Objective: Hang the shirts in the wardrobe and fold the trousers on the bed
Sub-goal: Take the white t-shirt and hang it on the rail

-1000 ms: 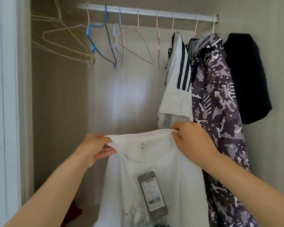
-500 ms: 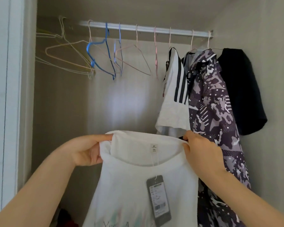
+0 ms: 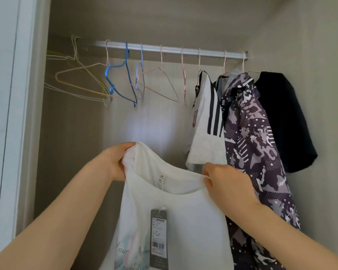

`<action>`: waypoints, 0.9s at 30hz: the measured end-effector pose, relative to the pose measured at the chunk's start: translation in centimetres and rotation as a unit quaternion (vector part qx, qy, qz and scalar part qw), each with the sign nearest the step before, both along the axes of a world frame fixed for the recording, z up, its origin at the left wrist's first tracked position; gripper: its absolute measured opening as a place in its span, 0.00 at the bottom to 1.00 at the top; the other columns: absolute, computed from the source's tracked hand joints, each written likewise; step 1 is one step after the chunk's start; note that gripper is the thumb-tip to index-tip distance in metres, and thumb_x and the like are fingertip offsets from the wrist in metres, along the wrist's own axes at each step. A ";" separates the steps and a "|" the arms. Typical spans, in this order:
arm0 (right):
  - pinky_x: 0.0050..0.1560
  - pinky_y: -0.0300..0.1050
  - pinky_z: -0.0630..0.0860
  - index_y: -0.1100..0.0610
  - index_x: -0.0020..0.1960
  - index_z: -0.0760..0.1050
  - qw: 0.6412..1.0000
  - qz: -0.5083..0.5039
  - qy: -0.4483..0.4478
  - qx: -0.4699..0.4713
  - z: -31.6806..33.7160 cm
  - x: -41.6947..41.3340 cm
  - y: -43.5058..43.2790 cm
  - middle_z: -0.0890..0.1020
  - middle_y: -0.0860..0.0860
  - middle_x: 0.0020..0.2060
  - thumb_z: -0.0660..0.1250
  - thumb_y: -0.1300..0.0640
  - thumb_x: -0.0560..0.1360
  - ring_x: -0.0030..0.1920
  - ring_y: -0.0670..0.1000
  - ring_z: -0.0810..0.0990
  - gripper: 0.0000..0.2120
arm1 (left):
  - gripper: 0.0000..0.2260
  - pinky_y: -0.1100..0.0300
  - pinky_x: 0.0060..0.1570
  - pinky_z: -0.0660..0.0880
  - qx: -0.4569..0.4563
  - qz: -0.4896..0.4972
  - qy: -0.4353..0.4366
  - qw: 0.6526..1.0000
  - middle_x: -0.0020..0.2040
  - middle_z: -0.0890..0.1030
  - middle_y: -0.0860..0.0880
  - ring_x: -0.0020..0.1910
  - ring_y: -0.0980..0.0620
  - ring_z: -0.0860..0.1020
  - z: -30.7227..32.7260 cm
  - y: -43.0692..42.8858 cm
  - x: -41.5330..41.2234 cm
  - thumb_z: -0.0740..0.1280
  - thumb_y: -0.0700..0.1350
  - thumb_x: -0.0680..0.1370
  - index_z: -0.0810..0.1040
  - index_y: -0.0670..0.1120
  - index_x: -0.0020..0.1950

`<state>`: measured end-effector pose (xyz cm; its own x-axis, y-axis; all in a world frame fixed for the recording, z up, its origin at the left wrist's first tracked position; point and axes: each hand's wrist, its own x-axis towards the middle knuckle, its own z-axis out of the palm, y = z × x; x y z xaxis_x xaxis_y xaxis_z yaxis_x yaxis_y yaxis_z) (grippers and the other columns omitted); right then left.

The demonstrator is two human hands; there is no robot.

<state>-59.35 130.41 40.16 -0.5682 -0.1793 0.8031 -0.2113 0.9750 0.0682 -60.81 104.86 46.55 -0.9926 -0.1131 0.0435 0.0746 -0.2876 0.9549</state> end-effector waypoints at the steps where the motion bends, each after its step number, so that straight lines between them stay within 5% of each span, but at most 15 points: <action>1: 0.30 0.42 0.62 0.51 0.52 0.70 1.000 0.007 -0.005 0.009 0.4 0.3 -0.3 0.77 0.47 0.41 0.58 0.58 0.80 0.37 0.50 0.69 0.04 | 0.08 0.47 0.48 0.76 -0.001 0.005 0.003 1.000 0.47 0.83 0.42 0.44 0.44 0.81 0.6 -0.1 -0.3 0.67 0.46 0.78 0.80 0.42 0.49; 6: 0.23 0.42 0.58 0.54 0.43 0.74 0.993 0.044 0.109 0.025 3.8 1.0 -2.7 0.69 0.47 0.30 0.66 0.58 0.75 0.30 0.51 0.65 0.02 | 0.09 0.53 0.42 0.75 -0.035 0.031 0.041 0.998 0.31 0.81 0.45 0.36 0.46 0.77 3.3 -0.4 -2.4 0.68 0.46 0.78 0.77 0.44 0.40; 8: 0.30 0.45 0.66 0.55 0.47 0.73 0.992 0.051 0.111 0.029 6.6 0.7 -3.5 0.73 0.49 0.35 0.61 0.58 0.77 0.36 0.53 0.70 0.03 | 0.07 0.54 0.40 0.75 -0.063 0.043 0.068 0.995 0.34 0.80 0.45 0.35 0.46 0.77 4.1 -0.4 -3.2 0.68 0.46 0.78 0.78 0.45 0.42; 18: 0.43 0.51 0.69 0.63 0.60 0.69 0.984 0.058 0.165 -0.039 21.4 -4.2 -7.3 0.75 0.60 0.55 0.60 0.58 0.78 0.56 0.63 0.74 0.14 | 0.10 0.53 0.46 0.78 -0.234 0.024 0.107 0.966 0.40 0.81 0.43 0.37 0.46 0.79 7.7 -1.8 -5.2 0.76 0.44 0.71 0.79 0.43 0.47; 22: 0.57 0.54 0.70 0.64 0.67 0.64 0.980 0.009 0.190 -0.067 25.0 -6.6 -7.8 0.69 0.61 0.64 0.60 0.55 0.78 0.65 0.62 0.66 0.21 | 0.16 0.58 0.36 0.76 -0.381 0.180 0.157 0.893 0.38 0.79 0.41 0.35 0.45 0.77 8.4 -2.7 -7.1 0.80 0.44 0.67 0.79 0.37 0.46; 25: 0.59 0.53 0.69 0.63 0.67 0.65 0.981 -0.001 0.164 -0.104 27.2 -8.7 -7.7 0.70 0.61 0.64 0.60 0.54 0.78 0.66 0.62 0.65 0.20 | 0.17 0.56 0.41 0.74 -0.451 0.248 0.186 0.837 0.42 0.80 0.38 0.44 0.42 0.80 7.3 -2.6 -8.2 0.77 0.44 0.70 0.80 0.33 0.50; 27: 0.54 0.52 0.70 0.64 0.64 0.68 0.983 0.027 0.114 -0.140 28.7 -9.8 -7.6 0.74 0.60 0.61 0.57 0.55 0.79 0.62 0.62 0.70 0.17 | 0.13 0.58 0.39 0.72 -0.493 0.245 0.182 0.815 0.38 0.79 0.42 0.43 0.42 0.81 6.7 -2.3 -8.6 0.77 0.44 0.71 0.81 0.35 0.44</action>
